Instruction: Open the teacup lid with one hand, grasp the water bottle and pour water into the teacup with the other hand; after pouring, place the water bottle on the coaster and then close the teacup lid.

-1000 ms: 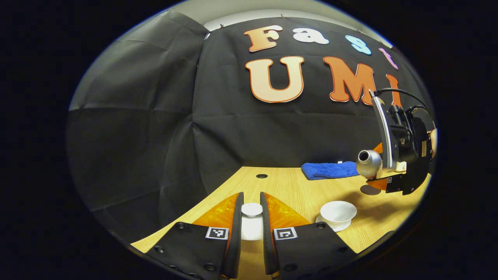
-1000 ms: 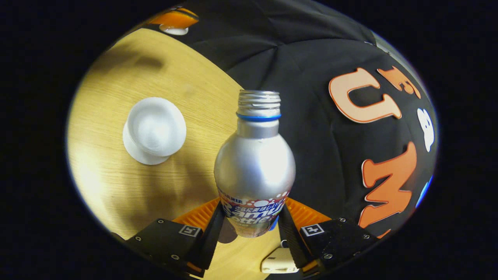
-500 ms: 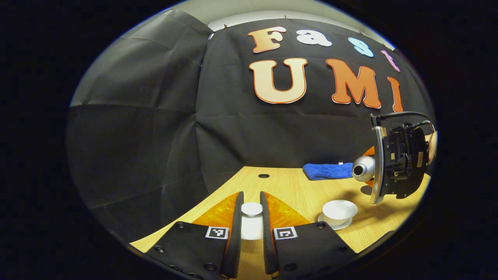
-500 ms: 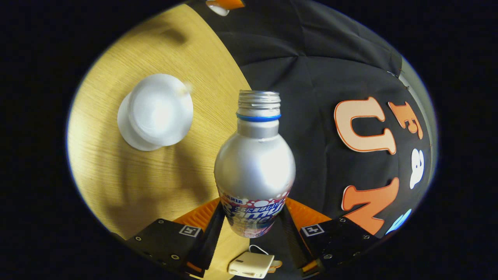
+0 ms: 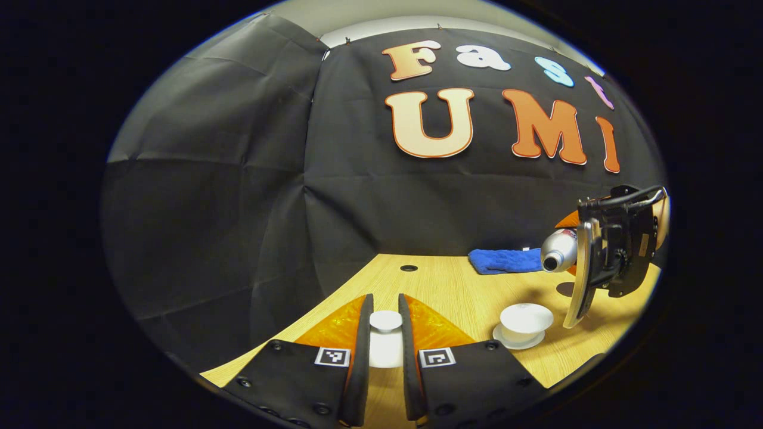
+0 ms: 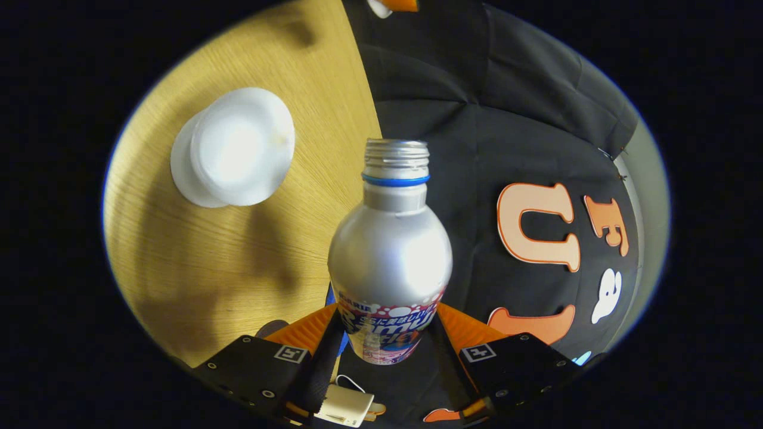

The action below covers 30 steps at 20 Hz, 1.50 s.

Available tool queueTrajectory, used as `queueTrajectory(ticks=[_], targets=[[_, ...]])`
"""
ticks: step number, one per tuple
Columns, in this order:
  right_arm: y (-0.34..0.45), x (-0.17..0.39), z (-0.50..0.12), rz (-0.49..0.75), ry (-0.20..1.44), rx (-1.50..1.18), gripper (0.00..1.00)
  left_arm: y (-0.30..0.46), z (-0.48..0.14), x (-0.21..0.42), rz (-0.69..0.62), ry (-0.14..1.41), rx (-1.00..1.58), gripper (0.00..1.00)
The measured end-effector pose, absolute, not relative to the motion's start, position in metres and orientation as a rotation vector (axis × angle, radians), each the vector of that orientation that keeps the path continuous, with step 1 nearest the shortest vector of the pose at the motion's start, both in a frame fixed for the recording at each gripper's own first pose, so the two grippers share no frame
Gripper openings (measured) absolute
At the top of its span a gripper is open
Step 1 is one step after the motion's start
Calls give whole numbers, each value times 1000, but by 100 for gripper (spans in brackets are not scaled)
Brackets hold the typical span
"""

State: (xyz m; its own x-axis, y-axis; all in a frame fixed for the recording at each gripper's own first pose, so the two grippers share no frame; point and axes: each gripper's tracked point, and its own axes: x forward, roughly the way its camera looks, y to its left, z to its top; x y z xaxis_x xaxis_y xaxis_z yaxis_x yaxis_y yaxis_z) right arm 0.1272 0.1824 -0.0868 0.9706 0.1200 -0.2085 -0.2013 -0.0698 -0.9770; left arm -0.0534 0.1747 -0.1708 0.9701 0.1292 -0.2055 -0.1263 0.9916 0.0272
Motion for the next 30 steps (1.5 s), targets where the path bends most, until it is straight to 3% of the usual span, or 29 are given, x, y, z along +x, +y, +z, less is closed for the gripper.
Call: queueTrajectory(ticks=[14, 15, 17, 20, 30], targets=[[177, 138, -84, 202, -33, -1827, 78, 178, -177, -57, 135, 221, 15, 28], [176, 139, -84, 198, -35, -1832, 78, 178, -176, -57, 136, 221, 15, 24], [177, 139, -82, 182, -46, -1851, 78, 178, -179, -57, 137, 225, 15, 29], [175, 142, -82, 168, -61, -1874, 78, 179, -179, -58, 137, 227, 15, 25], [176, 154, -60, 134, -135, -1964, 78, 170, -174, -56, 122, 221, 21, 28]])
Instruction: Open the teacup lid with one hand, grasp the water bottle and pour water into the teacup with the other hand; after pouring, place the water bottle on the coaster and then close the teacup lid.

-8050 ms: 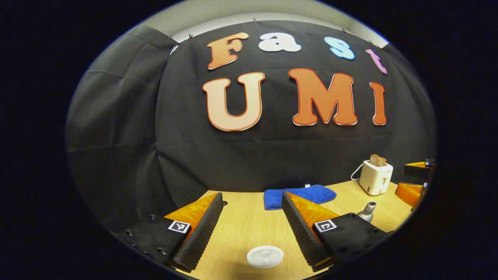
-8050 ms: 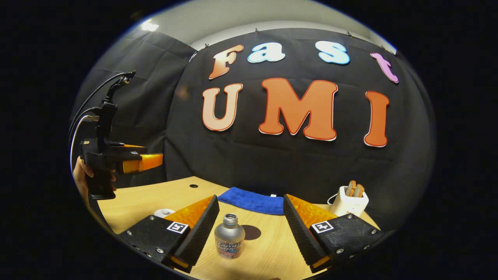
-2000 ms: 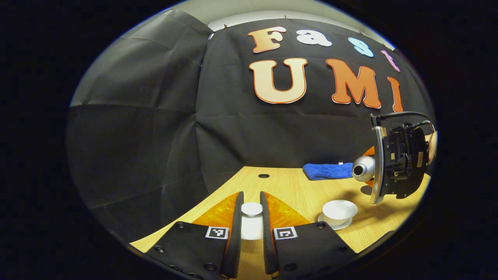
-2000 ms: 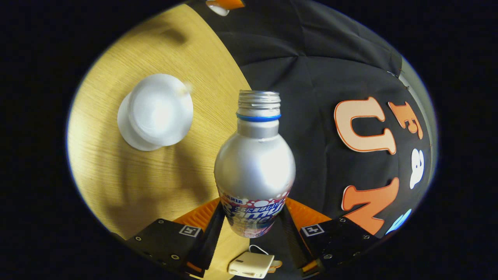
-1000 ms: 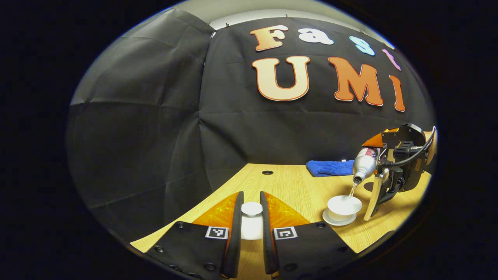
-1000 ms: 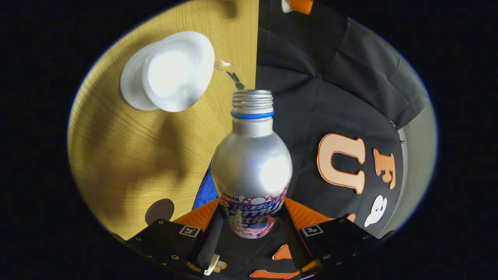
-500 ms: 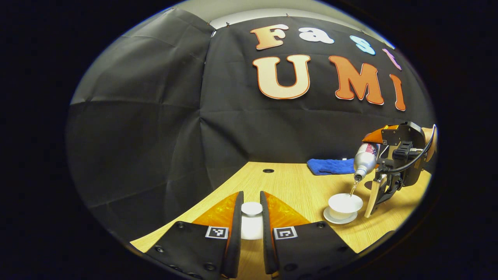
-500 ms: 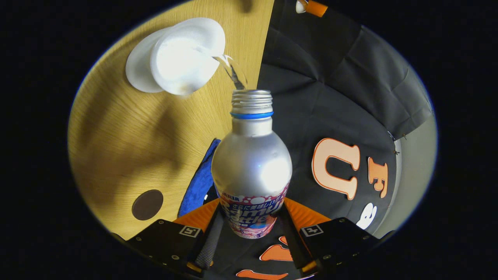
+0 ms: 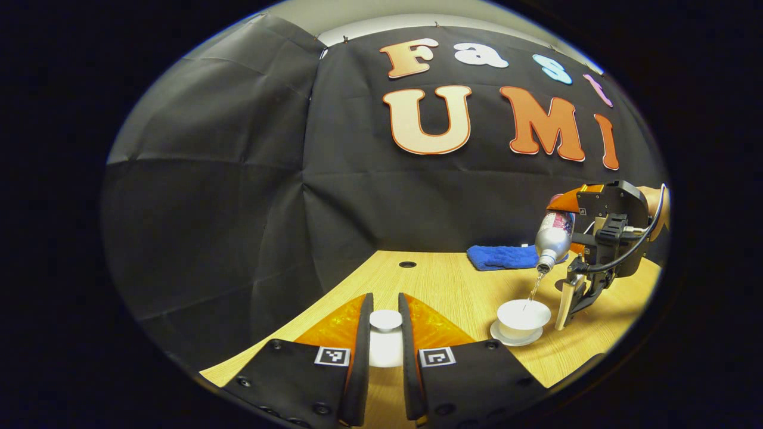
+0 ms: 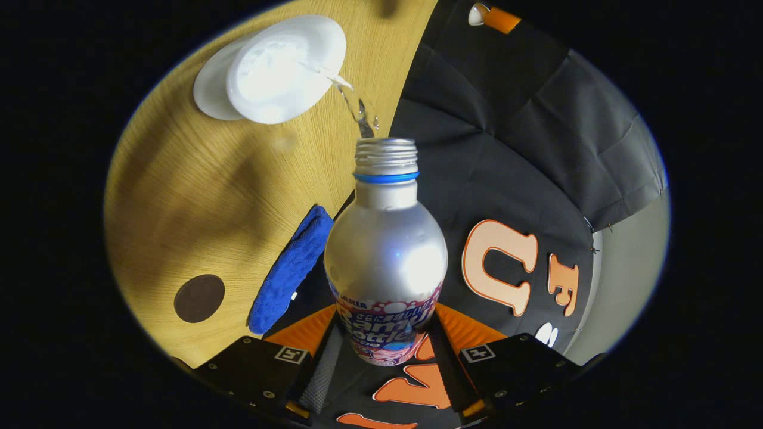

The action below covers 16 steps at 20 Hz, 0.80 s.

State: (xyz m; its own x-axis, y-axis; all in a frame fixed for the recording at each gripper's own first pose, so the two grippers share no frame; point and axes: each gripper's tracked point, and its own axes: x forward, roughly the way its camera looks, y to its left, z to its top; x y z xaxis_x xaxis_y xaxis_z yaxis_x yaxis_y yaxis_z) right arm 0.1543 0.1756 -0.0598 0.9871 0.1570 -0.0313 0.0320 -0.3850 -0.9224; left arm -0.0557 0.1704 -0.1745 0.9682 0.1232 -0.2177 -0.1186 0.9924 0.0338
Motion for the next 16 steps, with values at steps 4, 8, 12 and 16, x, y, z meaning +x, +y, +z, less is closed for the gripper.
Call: queueTrajectory(ticks=[4, 8, 12, 16], targets=[[175, 155, -58, 132, -158, -2002, 78, 168, -174, -55, 119, 222, 20, 28], [182, 154, -51, 107, -198, -2029, 78, 166, -175, -56, 119, 225, 21, 28], [187, 154, -56, 115, -210, -2044, 78, 164, -175, -57, 115, 225, 21, 25], [193, 154, -63, 125, -223, -2055, 78, 162, -176, -58, 114, 227, 20, 29]])
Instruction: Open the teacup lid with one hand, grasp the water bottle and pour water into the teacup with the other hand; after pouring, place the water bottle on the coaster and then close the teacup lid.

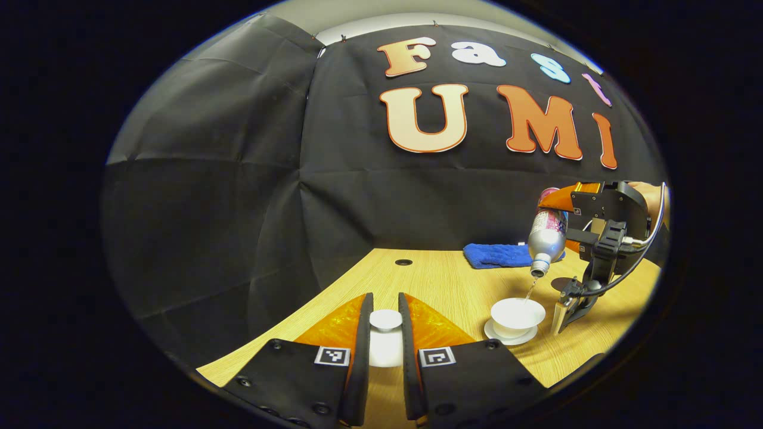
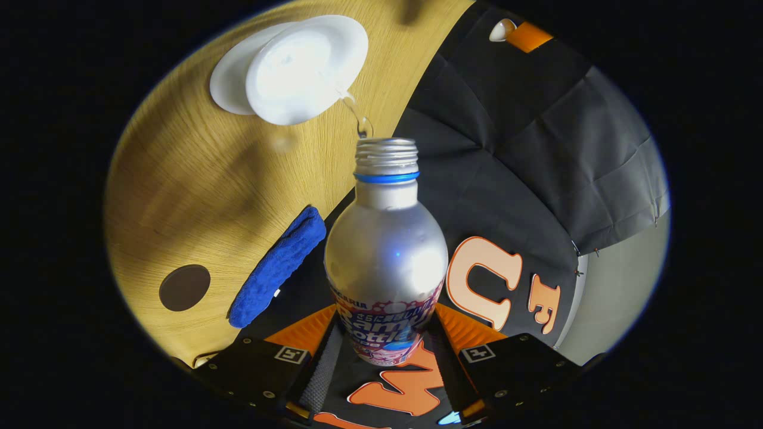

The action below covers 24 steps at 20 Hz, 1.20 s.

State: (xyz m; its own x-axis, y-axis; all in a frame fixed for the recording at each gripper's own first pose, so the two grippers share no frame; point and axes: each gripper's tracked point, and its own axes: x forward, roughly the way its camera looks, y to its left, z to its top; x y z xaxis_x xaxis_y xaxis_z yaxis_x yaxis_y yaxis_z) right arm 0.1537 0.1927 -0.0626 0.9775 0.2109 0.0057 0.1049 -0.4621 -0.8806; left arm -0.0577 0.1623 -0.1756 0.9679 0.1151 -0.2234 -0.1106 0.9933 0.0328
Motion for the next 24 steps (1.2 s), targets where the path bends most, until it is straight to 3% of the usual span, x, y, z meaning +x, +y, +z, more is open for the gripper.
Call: queueTrajectory(ticks=[12, 18, 19, 24], targets=[[204, 147, -90, 210, -196, -1974, 78, 158, -172, -60, 111, 213, 33, 28], [191, 143, -110, 277, -76, -1756, 79, 139, -164, -51, 81, 184, 29, 28], [187, 141, -115, 292, -49, -1701, 77, 135, -162, -49, 77, 181, 27, 24], [172, 137, -132, 337, 68, -1427, 79, 114, -156, -40, 45, 175, 31, 28]])
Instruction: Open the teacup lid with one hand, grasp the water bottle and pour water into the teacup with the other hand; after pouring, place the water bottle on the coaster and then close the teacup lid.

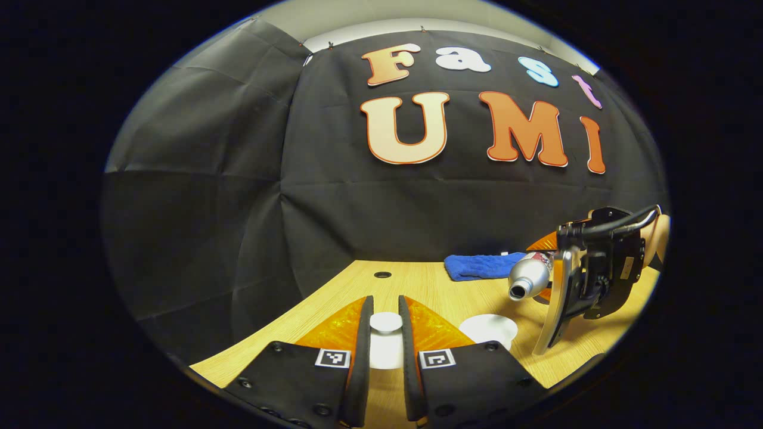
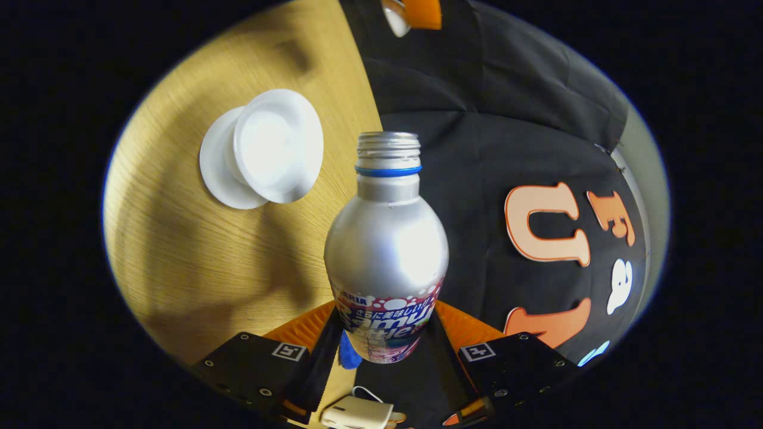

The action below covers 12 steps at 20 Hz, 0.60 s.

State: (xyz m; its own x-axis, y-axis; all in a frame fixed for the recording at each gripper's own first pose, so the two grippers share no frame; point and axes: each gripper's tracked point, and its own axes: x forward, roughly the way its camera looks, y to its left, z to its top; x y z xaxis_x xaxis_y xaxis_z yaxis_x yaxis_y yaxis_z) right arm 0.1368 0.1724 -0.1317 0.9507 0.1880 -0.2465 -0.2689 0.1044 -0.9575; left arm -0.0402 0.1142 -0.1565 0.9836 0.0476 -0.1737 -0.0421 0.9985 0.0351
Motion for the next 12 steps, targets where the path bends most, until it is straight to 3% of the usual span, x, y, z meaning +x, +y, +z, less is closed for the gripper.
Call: queueTrajectory(ticks=[3, 4, 9, 12], targets=[[158, 128, -132, 338, 119, -1260, 80, 99, -154, -35, 22, 174, 33, 24], [154, 130, -130, 332, 138, -1202, 79, 93, -153, -32, 13, 173, 31, 28], [122, 139, -133, 288, 244, -872, 80, 66, -145, -19, -25, 162, 40, 24], [103, 153, -146, 273, 301, -645, 80, 51, -142, -13, -43, 158, 40, 28]])
